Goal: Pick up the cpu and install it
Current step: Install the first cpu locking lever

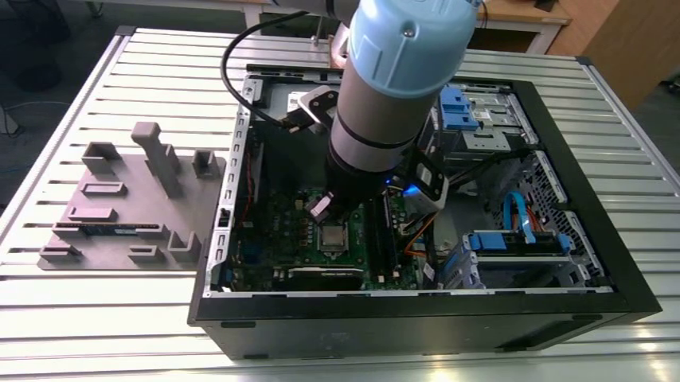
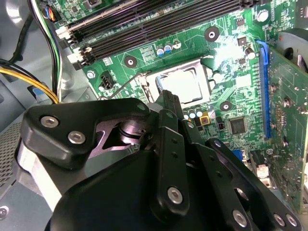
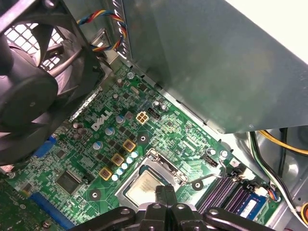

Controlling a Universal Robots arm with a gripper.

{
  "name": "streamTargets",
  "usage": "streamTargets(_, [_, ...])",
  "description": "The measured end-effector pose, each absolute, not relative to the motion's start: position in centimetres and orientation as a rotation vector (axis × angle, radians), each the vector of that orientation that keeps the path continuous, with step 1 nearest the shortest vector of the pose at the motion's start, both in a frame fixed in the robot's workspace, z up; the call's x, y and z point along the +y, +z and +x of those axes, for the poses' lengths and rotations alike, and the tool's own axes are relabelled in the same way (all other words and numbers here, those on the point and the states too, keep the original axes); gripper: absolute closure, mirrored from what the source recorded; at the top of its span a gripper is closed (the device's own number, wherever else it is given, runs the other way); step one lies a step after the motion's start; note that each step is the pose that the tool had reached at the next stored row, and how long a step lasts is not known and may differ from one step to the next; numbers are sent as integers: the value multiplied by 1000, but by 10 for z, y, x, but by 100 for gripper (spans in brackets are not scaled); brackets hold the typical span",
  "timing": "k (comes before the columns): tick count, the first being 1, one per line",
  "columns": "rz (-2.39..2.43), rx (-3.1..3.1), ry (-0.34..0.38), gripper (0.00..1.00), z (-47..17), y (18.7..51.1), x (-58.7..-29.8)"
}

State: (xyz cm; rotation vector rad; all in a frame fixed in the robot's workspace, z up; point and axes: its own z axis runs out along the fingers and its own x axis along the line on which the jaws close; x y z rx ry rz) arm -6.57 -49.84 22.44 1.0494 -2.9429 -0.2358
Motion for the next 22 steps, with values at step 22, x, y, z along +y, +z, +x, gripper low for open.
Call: streamTargets(22, [1050,-2943,-236,89,-66,244,-498])
